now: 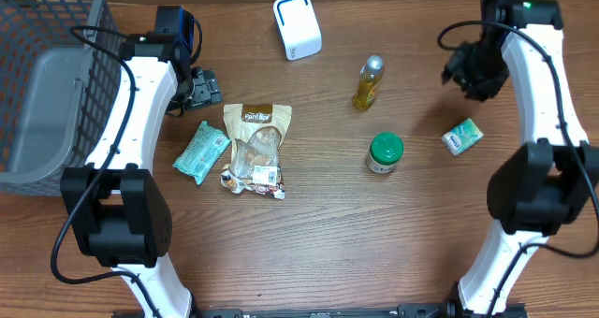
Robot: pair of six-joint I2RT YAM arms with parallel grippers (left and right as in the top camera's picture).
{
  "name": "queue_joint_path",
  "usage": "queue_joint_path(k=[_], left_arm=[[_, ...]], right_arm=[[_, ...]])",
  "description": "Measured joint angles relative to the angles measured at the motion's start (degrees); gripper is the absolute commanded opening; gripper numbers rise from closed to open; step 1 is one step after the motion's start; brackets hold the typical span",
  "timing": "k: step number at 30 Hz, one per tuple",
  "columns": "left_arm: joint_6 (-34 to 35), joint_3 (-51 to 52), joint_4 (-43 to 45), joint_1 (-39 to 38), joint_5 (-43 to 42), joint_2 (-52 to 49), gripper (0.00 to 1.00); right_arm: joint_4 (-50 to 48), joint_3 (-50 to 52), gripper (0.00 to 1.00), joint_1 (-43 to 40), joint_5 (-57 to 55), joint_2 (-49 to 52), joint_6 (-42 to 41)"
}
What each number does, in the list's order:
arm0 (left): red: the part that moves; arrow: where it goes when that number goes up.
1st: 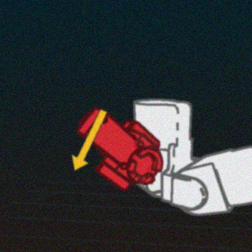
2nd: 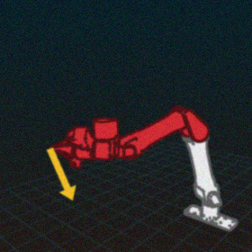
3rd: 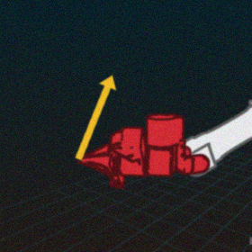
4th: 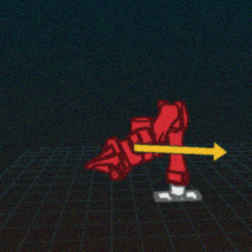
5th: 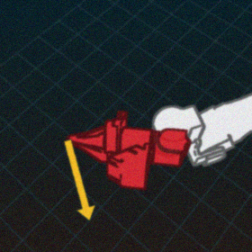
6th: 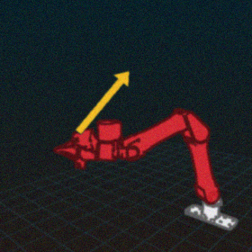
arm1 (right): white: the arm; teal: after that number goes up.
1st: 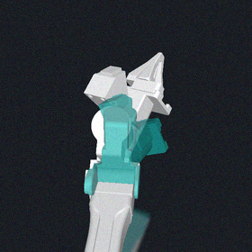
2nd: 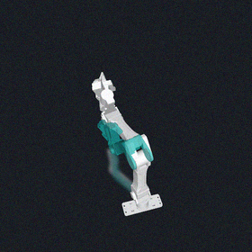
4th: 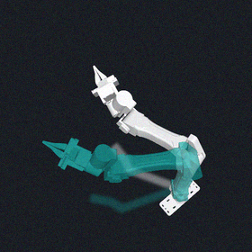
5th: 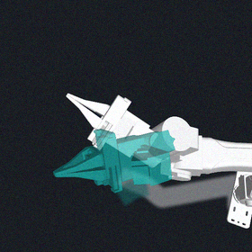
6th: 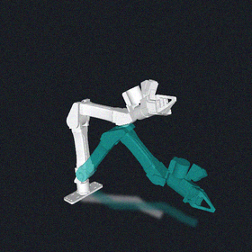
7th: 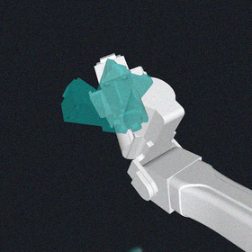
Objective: Scan the item barcode
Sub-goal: 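Move the right gripper left over the yellow oil bottle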
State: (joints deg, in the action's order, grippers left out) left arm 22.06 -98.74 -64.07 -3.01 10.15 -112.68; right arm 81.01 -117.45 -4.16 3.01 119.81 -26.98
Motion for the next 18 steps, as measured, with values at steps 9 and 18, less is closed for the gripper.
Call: queue_joint_path(k=[9, 18], left_arm=[[0.0, 0.0, 0.0, 0.0, 0.0, 0.0, 1.00], [0.0, 0.0, 0.0, 0.0, 0.0, 0.0, 1.00]], right_arm=[[-5.4, 0.0, 0.87, 9.1, -2.0, -4.8, -4.5], [-6.6, 0.0, 1.00, 20.3, -14.4, -6.2, -10.6]])
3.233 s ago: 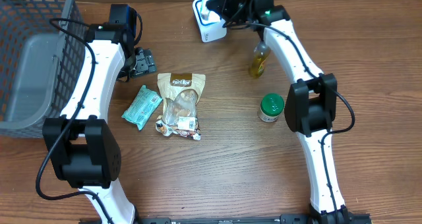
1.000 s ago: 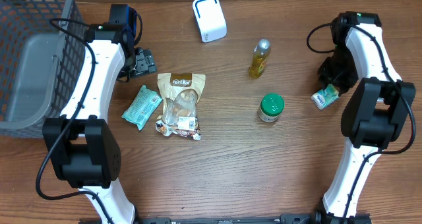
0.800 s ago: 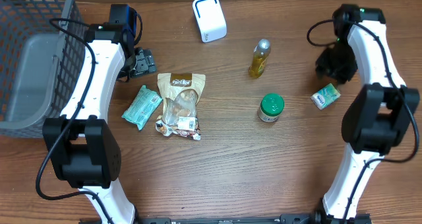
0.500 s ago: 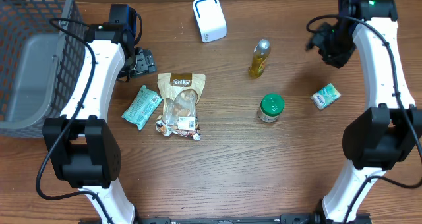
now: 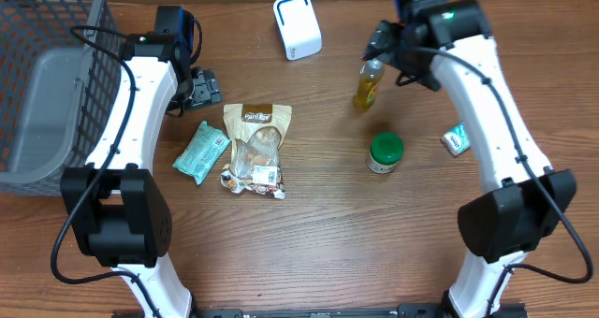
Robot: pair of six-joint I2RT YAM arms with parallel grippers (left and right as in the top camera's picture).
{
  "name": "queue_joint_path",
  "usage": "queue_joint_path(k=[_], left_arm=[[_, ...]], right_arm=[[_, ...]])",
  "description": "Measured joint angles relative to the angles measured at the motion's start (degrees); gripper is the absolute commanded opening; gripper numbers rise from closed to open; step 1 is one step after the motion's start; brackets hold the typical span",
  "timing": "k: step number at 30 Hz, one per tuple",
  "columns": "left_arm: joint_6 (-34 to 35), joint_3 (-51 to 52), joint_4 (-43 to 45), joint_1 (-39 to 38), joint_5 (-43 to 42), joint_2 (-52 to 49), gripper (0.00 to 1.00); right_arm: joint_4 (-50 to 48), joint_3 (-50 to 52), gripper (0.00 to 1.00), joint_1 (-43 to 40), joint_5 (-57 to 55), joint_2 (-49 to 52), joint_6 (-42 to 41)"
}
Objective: Scan the item barcode
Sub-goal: 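Move the right gripper left over the yellow oil bottle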
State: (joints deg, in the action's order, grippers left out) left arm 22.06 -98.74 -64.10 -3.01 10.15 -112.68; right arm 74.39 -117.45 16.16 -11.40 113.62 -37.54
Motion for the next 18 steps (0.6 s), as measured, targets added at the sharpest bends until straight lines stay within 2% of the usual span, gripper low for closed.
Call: queue_joint_path(k=[6, 12, 18], left_arm=[[0.0, 0.0, 0.0, 0.0, 0.0, 0.0, 1.00], [0.0, 0.0, 0.0, 0.0, 0.0, 0.0, 1.00], [0.0, 0.0, 0.0, 0.0, 0.0, 0.0, 1.00]], right_arm=[[-3.0, 0.0, 1.00, 4.4, -4.2, 0.0, -2.3], [-8.1, 0.0, 1.00, 4.5, -4.2, 0.5, -3.0], [-8.6, 0.0, 1.00, 4.4, -3.0, 3.1, -3.0]])
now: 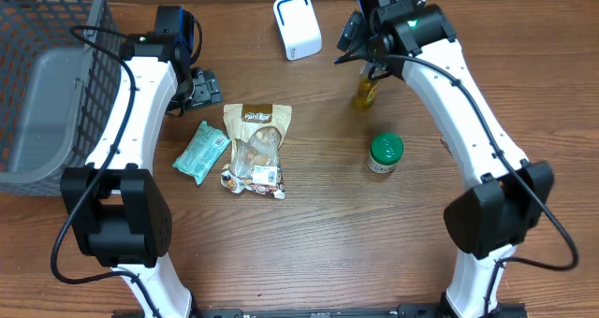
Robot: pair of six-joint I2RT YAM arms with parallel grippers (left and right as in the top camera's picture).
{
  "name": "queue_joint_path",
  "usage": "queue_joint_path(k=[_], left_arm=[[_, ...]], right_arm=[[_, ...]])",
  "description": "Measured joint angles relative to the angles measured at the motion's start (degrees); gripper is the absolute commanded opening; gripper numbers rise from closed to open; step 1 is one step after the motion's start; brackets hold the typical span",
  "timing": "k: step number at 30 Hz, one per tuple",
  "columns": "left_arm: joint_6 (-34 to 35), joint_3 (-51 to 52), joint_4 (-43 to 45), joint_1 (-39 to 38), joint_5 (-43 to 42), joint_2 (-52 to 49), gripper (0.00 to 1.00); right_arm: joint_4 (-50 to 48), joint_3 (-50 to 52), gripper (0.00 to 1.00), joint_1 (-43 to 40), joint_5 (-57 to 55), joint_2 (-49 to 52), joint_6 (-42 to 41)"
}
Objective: Scan the item barcode
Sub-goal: 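Move the right gripper left over the yellow oil bottle, then lower the right gripper around the bottle neck and close it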
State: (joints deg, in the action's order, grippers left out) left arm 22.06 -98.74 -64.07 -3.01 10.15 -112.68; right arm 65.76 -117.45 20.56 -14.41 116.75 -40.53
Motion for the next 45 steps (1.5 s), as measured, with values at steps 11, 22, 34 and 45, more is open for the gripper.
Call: queue_joint_path(k=[11, 22, 34, 45], left_arm=[[0.0, 0.0, 0.0, 0.0, 0.0, 0.0, 1.00], [0.0, 0.0, 0.0, 0.0, 0.0, 0.0, 1.00], [0.0, 0.0, 0.0, 0.0, 0.0, 0.0, 1.00], [0.0, 0.0, 0.0, 0.0, 0.0, 0.0, 1.00]], right_arm=[[1.5, 0.0, 1.00, -1.5, 0.7, 4.5, -2.0], [0.9, 1.7, 0.98, -3.0, 1.0, 5.3, -5.0], [0.7, 1.7, 0.85, -2.9, 2.1, 7.3, -5.7], [-0.4, 2.4, 0.82, -2.9, 2.2, 7.3, -5.7]])
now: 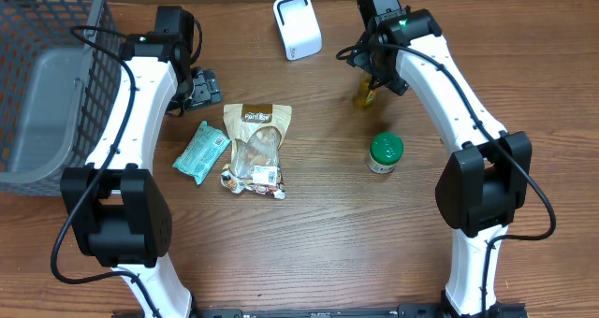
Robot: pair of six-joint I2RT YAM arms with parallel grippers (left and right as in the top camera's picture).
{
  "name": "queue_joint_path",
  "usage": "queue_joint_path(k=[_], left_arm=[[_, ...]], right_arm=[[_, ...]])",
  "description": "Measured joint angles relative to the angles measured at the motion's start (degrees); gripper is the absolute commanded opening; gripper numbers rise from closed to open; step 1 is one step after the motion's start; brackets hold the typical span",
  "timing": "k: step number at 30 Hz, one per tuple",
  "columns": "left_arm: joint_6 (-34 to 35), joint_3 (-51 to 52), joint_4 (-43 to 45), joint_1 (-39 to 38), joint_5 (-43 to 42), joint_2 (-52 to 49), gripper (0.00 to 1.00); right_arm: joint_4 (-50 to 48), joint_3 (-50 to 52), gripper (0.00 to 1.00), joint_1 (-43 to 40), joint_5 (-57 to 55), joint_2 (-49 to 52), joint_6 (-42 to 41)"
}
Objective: Scan the item barcode
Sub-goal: 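Lower the right gripper around the bottle neck and close it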
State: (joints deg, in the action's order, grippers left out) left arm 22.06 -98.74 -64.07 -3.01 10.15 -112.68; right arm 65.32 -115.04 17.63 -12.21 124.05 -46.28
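The white barcode scanner (298, 25) with a blue rim stands at the back middle of the table. Right of it stands a yellow bottle (363, 97), of which only the lower part shows. My right gripper (371, 73) hangs directly over the bottle's top and hides the cap, and its jaws cannot be made out from above. My left gripper (202, 87) rests low at the back left, near a teal packet (201, 151), its jaws unclear.
A bag of nuts (255, 150) lies in the middle, beside the teal packet. A green-lidded jar (385, 153) stands in front of the bottle. A grey wire basket (47, 84) fills the far left. The right arm spans the table's right side.
My right gripper has shifted from just behind and left of the bottle's top to directly over it, covering the cap. The bottle stands where it was. The left arm has not moved.
My right gripper first hung at the far right, above a small green-and-white packet. Then it was beside the bottle's top, then a little behind it toward the scanner, and now it covers the cap. No item has moved, and the left arm stayed still.
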Motion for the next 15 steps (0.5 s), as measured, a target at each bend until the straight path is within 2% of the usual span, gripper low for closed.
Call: queue_joint_path(k=[9, 11, 13, 15], left_arm=[[0.0, 0.0, 0.0, 0.0, 0.0, 0.0, 1.00], [0.0, 0.0, 0.0, 0.0, 0.0, 0.0, 1.00], [0.0, 0.0, 0.0, 0.0, 0.0, 0.0, 1.00], [0.0, 0.0, 0.0, 0.0, 0.0, 0.0, 1.00]], right_arm=[[-0.8, 1.5, 0.60, 0.0, 0.0, 0.1, -0.1], [-0.8, 1.5, 0.59, 0.0, 0.0, 0.1, 0.0], [-0.7, 1.5, 0.52, 0.0, 0.1, 0.1, 0.0], [-0.3, 1.5, 0.52, 0.0, 0.2, 0.1, 0.0]])
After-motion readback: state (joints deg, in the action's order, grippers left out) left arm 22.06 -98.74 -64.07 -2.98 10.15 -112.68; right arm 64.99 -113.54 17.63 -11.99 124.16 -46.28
